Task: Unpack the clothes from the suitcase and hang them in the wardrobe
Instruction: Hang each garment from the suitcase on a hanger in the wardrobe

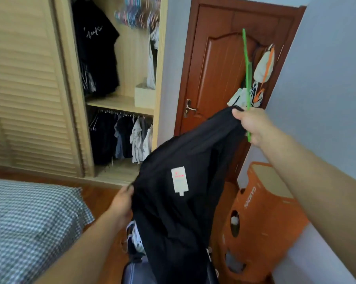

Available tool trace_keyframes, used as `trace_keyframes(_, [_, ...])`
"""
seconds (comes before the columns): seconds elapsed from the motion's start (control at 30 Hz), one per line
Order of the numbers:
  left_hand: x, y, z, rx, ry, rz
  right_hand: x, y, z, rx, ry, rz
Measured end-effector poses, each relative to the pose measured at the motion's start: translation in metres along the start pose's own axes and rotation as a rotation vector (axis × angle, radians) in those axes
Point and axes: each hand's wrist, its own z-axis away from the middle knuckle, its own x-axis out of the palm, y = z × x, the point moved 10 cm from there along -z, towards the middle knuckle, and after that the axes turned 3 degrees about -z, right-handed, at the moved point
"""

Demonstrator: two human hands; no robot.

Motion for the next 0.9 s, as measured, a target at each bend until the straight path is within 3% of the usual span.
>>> trace_keyframes(0.1, [-0.013, 0.076, 0.029, 0.026, -0.281, 0.022, -0.044, 0.032, -0.051, 0.033, 0.085, 0.028])
trace_keyframes(0.2, [-0.026, 0.080, 0.063, -0.252, -0.525, -0.385, -0.053, 0.046, -0.060, 0.087, 0.081, -0.032])
trace_keyframes(0.3, [-0.056, 0.033, 0.083, -0.606, -0.569, -0.769, -0.019, 0.057, -0.041, 0.119, -0.021, 0.004])
trace_keyframes(0.4, [-0.076, 0.006, 0.078, -0.736, -0.497, -1.081, 0.019, 0.080, -0.030, 0.123, -0.105, 0.039])
trace_keyframes(0.43, [-0.086, 0.010, 0.070, -0.688, -0.409, -1.163, 0.028, 0.089, -0.029, 0.130, -0.119, 0.045])
trace_keyframes(0.5, [-0.103, 0.066, 0.048, -0.298, -0.012, -1.318, 0.039, 0.101, -0.029, 0.131, -0.134, 0.046])
trace_keyframes(0.57, [-0.126, 0.114, 0.043, -0.030, 0.242, -0.985, 0.045, 0.118, -0.030, 0.168, -0.159, 0.036])
trace_keyframes(0.67, [-0.134, 0.145, 0.068, 0.115, 0.260, -0.373, 0.056, 0.155, -0.026, 0.271, -0.242, 0.019])
trace_keyframes(0.73, [-0.125, 0.171, 0.082, 0.214, 0.262, -0.165, 0.068, 0.184, -0.021, 0.340, -0.309, 0.043])
trace_keyframes(0.8, [-0.115, 0.196, 0.089, 0.271, 0.331, -0.186, 0.082, 0.209, -0.013, 0.375, -0.364, 0.099])
trace_keyframes(0.9, [-0.104, 0.215, 0.084, 0.228, 0.310, -0.478, 0.099, 0.227, 0.002, 0.347, -0.419, 0.176])
